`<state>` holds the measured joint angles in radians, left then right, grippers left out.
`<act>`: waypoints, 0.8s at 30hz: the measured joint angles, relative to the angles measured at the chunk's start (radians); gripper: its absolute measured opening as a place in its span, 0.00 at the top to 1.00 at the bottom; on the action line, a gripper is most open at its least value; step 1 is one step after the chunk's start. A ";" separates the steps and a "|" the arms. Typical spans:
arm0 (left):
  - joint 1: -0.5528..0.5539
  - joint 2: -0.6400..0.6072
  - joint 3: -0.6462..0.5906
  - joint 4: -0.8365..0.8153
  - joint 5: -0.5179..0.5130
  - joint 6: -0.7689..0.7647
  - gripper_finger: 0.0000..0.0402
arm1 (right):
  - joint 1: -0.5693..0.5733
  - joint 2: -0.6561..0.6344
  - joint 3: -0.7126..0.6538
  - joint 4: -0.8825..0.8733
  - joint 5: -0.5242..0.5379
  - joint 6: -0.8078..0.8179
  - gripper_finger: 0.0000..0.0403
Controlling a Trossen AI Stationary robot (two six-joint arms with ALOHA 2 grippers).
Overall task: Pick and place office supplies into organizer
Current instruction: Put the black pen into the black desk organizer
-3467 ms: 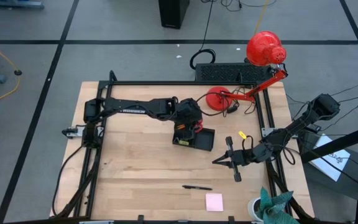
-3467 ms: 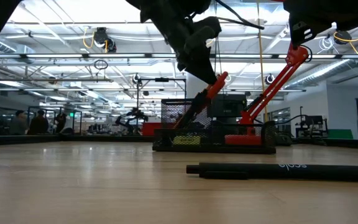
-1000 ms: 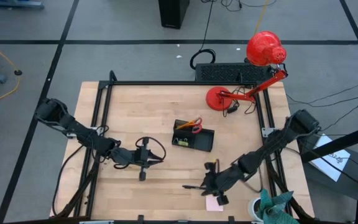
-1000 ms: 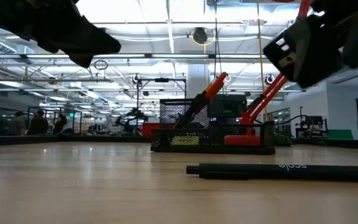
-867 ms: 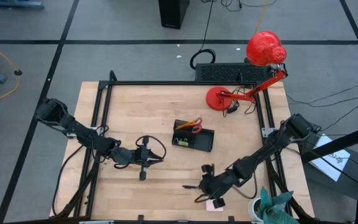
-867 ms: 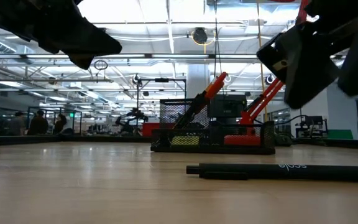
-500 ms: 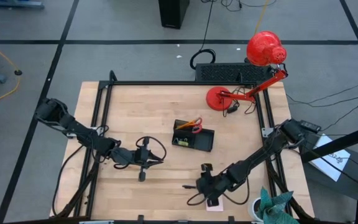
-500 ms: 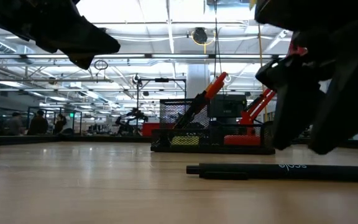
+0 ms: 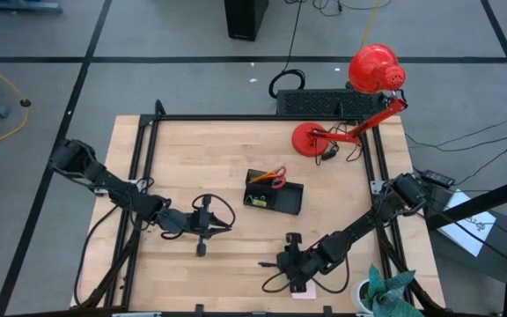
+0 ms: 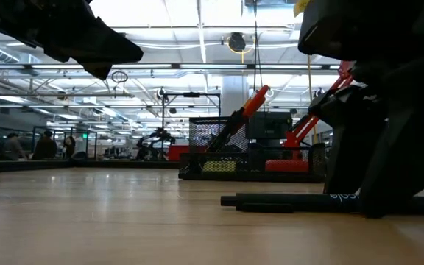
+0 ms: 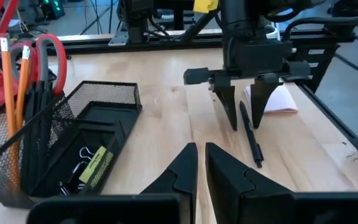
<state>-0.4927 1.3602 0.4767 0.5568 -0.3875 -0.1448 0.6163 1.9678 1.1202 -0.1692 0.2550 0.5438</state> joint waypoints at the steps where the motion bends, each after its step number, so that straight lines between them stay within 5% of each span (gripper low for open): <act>1: 0.000 0.000 0.000 0.001 -0.001 0.009 0.91 | 0.000 0.001 -0.001 0.000 0.009 0.011 0.66; 8: 0.000 0.000 0.000 0.028 -0.006 0.048 0.91 | -0.002 0.003 -0.002 -0.003 0.035 0.064 0.96; 24: -0.008 0.000 0.000 0.103 0.011 0.104 0.91 | -0.003 -0.073 -0.009 0.107 0.256 -0.057 0.96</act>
<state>-0.5003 1.3602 0.4767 0.6597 -0.3767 -0.0409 0.6132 1.8949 1.1108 -0.0625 0.5112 0.4864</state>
